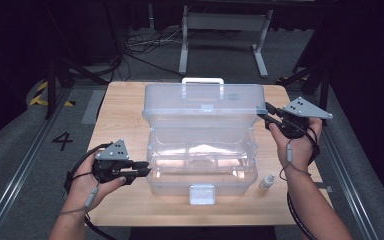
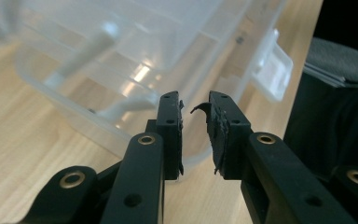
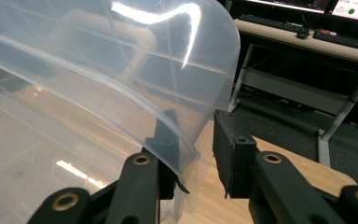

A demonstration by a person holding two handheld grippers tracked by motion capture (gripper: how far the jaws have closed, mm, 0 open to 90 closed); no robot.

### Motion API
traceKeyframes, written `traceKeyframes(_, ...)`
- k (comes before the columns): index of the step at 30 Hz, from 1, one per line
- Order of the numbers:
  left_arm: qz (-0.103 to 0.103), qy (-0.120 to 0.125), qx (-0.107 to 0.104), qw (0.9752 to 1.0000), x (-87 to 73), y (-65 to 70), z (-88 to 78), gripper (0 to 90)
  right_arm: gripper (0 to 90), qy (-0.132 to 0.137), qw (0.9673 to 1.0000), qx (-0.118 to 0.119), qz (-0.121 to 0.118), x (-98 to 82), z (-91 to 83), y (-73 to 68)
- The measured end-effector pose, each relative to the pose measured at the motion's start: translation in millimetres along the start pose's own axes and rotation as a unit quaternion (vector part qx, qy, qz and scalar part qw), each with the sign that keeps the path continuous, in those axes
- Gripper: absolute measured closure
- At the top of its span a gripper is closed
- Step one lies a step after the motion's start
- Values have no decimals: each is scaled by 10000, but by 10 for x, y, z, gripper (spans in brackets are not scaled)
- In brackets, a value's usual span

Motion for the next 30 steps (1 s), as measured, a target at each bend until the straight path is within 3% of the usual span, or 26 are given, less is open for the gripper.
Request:
traceKeyframes(4,75,-192,-231,9995,-33,46,87,735,713,-31,10000,42,38,1,2,8)
traceKeyframes(11,84,-460,-382,9982,-52,75,226,731,714,-84,9999,108,80,1,7,20)
traceKeyframes(30,94,-551,-343,9978,-53,95,364,737,713,-130,9998,131,97,23,26,37)
Point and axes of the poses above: each handheld gripper's, and its own axes: z roughly forward along the jaws, x roughly out of its top, y roughly to its right, the point moved 4 cm from there along z, roughly forward along the jaws, and after that the axes turned 4 degrees about -y, right-handed, at the moved point
